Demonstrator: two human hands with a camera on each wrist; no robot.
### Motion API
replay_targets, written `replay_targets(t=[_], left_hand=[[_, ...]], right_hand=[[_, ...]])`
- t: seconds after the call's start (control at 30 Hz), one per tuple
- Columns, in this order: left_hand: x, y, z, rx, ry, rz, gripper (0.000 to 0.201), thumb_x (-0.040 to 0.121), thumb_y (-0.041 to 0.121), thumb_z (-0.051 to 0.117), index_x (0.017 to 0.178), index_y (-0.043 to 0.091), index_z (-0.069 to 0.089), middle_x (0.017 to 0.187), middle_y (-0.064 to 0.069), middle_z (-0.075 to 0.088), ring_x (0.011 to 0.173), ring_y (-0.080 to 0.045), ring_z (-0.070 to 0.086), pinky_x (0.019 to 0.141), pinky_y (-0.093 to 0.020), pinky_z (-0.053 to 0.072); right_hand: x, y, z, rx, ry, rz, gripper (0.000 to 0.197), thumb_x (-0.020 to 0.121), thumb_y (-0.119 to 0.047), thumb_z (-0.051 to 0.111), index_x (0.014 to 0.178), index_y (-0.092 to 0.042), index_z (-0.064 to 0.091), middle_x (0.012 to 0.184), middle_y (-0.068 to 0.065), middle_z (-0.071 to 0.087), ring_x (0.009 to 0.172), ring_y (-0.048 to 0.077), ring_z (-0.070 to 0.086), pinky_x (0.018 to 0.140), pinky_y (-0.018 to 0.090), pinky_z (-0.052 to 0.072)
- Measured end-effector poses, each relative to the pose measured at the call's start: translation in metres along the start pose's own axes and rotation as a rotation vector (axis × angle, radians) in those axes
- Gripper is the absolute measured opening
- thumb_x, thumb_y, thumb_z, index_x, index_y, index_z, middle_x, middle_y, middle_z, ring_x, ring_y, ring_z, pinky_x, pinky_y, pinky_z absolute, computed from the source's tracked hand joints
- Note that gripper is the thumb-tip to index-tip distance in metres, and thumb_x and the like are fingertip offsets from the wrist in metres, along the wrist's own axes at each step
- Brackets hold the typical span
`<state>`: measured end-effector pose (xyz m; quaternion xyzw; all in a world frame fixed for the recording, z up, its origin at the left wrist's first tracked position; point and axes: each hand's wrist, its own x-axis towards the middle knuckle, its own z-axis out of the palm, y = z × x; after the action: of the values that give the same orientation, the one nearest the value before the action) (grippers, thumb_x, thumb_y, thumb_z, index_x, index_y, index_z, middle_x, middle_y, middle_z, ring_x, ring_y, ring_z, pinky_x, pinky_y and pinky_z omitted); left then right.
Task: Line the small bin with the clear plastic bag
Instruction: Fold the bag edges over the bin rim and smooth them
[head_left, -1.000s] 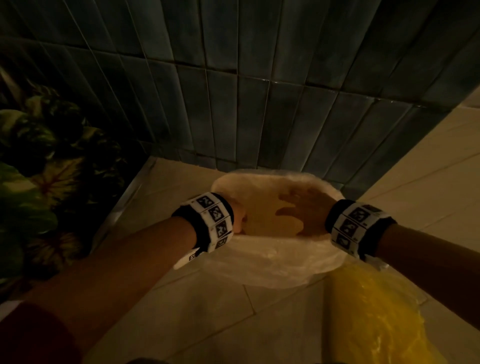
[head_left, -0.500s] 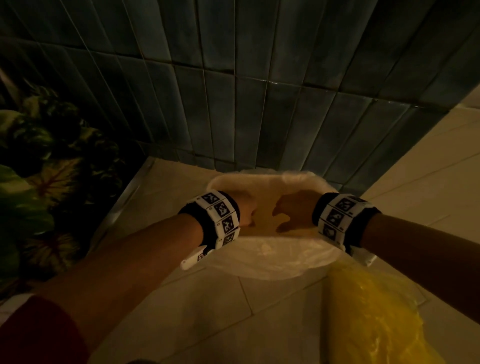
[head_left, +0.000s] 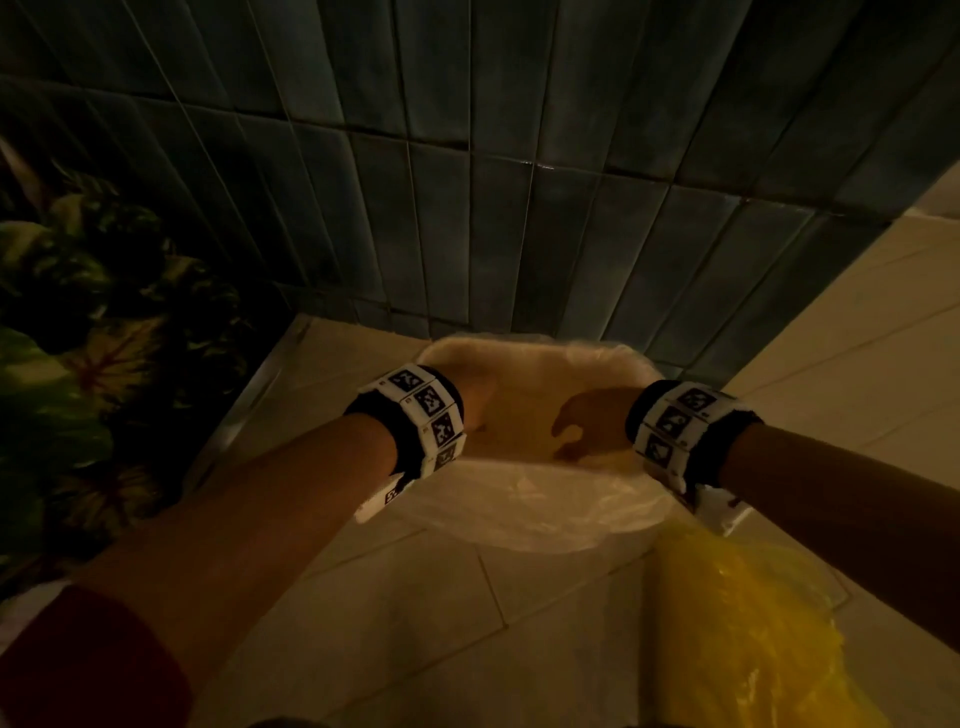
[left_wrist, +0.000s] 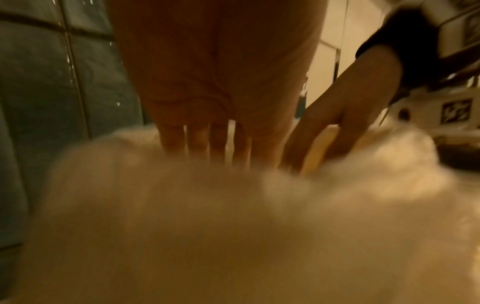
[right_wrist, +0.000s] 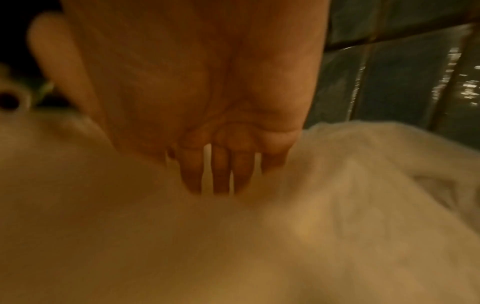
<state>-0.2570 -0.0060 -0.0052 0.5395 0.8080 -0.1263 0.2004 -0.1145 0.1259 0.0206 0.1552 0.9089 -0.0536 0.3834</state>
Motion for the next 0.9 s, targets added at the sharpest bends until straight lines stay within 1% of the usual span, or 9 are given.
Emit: replay_targets(t=[0.1,0.23,0.33,0.43,0.6,0.67,0.77,0.83,0.9], left_hand=[[-0.023,0.01,-0.022,-0.182,0.057,0.165,0.031,0.094,0.031,0.048,0.12,0.016,0.056,0.116,-0.002,0.062,0.105,-0.022,0.059,0.094,-0.034,0.046],[-0.062,0.01,-0.029,-0.375,0.024,0.282,0.024,0.087,0.045,0.057,0.087,0.021,0.061,0.078,0.007,0.058,0.074,-0.013,0.057,0.072,-0.028,0.047],[-0.073,0.002,-0.011,-0.279,-0.09,0.261,0.027,0.082,0.048,0.062,0.091,0.023,0.06,0.089,0.002,0.061,0.08,-0.017,0.057,0.074,-0.033,0.049],[-0.07,-0.004,0.005,-0.137,-0.076,0.267,0.015,0.089,0.032,0.057,0.097,0.02,0.062,0.099,-0.004,0.063,0.088,-0.023,0.059,0.075,-0.035,0.048],[-0.077,-0.022,0.019,-0.1,0.336,0.316,0.051,0.079,0.048,0.06,0.12,0.018,0.058,0.125,-0.004,0.057,0.119,-0.025,0.047,0.102,-0.043,0.04],[-0.09,-0.029,0.017,-0.369,0.514,0.183,0.07,0.076,0.06,0.054,0.134,0.02,0.045,0.138,-0.003,0.044,0.128,-0.023,0.038,0.106,-0.035,0.033],[-0.095,-0.051,0.029,-0.627,0.543,-0.229,0.05,0.093,0.037,0.048,0.138,0.017,0.038,0.143,-0.007,0.037,0.131,-0.024,0.033,0.103,-0.031,0.027],[-0.084,-0.075,0.055,-0.595,0.367,-0.432,0.045,0.097,0.03,0.043,0.136,0.009,0.04,0.142,-0.017,0.04,0.13,-0.033,0.037,0.106,-0.039,0.029],[-0.075,-0.087,0.081,-0.583,0.073,-0.491,0.052,0.097,0.036,0.038,0.142,0.01,0.034,0.147,-0.017,0.036,0.133,-0.035,0.035,0.111,-0.04,0.027]], right_hand=[[-0.02,-0.001,-0.005,0.195,0.255,-0.173,0.037,0.092,-0.047,0.046,0.122,-0.03,0.058,0.131,-0.007,0.055,0.12,0.016,0.049,0.11,0.036,0.033],[-0.049,-0.007,0.014,0.233,0.371,-0.292,0.039,0.09,-0.05,0.049,0.124,-0.032,0.055,0.126,-0.01,0.055,0.117,0.012,0.048,0.106,0.03,0.035],[-0.052,-0.013,0.038,0.174,0.273,-0.248,0.045,0.091,-0.049,0.047,0.133,-0.031,0.045,0.131,-0.008,0.051,0.121,0.015,0.047,0.103,0.035,0.038],[-0.043,-0.015,0.053,0.136,0.305,-0.17,0.033,0.097,-0.034,0.041,0.129,-0.028,0.049,0.131,-0.003,0.056,0.117,0.022,0.052,0.099,0.042,0.042],[-0.043,-0.009,0.059,0.167,0.581,-0.167,0.045,0.09,-0.042,0.054,0.132,-0.026,0.05,0.133,-0.002,0.054,0.126,0.019,0.043,0.108,0.037,0.033],[-0.055,0.001,0.064,0.432,0.904,-0.122,0.046,0.085,-0.041,0.062,0.127,-0.024,0.054,0.13,-0.003,0.054,0.123,0.017,0.042,0.107,0.035,0.03],[-0.065,0.031,0.088,0.817,1.232,0.144,0.028,0.093,-0.024,0.054,0.119,-0.013,0.056,0.121,0.005,0.053,0.113,0.022,0.045,0.094,0.037,0.039],[-0.054,0.059,0.121,0.948,1.216,0.365,0.031,0.093,-0.009,0.05,0.124,-0.006,0.051,0.125,0.017,0.051,0.115,0.032,0.046,0.092,0.041,0.042],[-0.038,0.079,0.154,1.104,0.985,0.479,0.044,0.089,0.004,0.05,0.132,-0.001,0.041,0.131,0.024,0.046,0.116,0.04,0.047,0.092,0.044,0.041]])
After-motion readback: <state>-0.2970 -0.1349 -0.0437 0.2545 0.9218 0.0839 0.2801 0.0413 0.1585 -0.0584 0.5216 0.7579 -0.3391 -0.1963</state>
